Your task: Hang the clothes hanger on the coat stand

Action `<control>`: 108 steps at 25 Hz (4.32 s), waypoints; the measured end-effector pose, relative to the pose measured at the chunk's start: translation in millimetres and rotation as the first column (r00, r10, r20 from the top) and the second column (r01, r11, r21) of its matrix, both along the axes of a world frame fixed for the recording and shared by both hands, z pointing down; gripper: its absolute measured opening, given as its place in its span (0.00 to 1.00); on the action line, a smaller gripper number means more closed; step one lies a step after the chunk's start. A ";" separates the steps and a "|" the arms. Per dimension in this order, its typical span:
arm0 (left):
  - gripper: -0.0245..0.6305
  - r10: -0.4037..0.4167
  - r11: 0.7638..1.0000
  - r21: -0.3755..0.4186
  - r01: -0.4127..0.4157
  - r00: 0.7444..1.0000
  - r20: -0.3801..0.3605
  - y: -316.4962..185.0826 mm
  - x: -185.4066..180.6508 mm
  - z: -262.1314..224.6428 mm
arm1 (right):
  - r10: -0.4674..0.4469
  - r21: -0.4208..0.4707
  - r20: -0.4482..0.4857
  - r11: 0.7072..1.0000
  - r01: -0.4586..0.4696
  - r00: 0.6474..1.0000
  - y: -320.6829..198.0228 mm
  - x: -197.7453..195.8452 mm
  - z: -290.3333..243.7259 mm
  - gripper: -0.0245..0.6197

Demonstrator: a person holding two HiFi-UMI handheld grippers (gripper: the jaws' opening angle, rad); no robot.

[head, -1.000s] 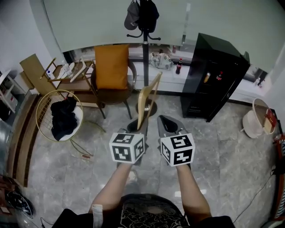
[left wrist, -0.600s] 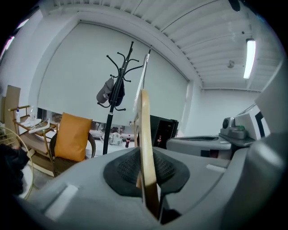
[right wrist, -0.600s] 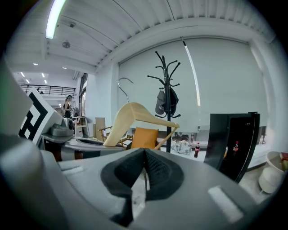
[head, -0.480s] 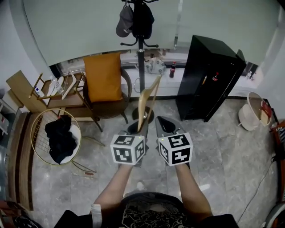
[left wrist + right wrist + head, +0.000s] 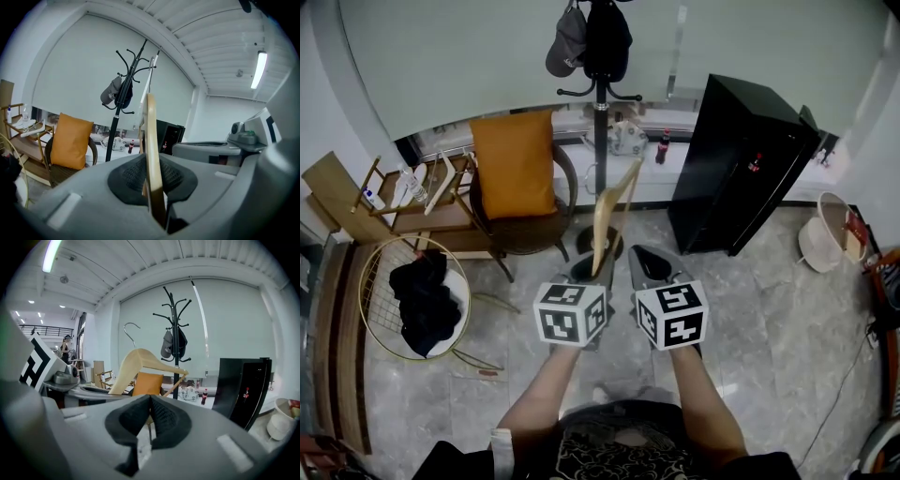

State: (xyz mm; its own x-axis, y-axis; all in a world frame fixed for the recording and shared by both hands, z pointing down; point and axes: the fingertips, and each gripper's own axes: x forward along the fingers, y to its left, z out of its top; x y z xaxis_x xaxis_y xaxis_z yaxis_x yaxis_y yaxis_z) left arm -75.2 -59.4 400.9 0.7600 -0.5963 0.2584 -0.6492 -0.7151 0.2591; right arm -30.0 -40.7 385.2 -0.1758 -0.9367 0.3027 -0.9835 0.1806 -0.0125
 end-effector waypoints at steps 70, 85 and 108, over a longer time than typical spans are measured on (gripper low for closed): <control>0.09 -0.457 0.882 -0.062 0.467 0.880 0.130 -216.8 112.1 42.0 | -0.477 0.023 0.062 0.879 0.477 0.877 -256.4 120.3 7.6 0.04; 0.09 -0.453 0.884 -0.066 0.464 0.882 0.131 -296.6 87.4 48.7 | -0.481 0.021 0.036 0.877 0.480 0.876 -331.3 89.9 2.6 0.04; 0.09 -0.346 0.931 -0.072 0.358 0.928 0.140 -390.7 80.0 54.4 | -0.412 0.018 0.021 0.911 0.412 0.911 -413.1 64.7 -5.7 0.04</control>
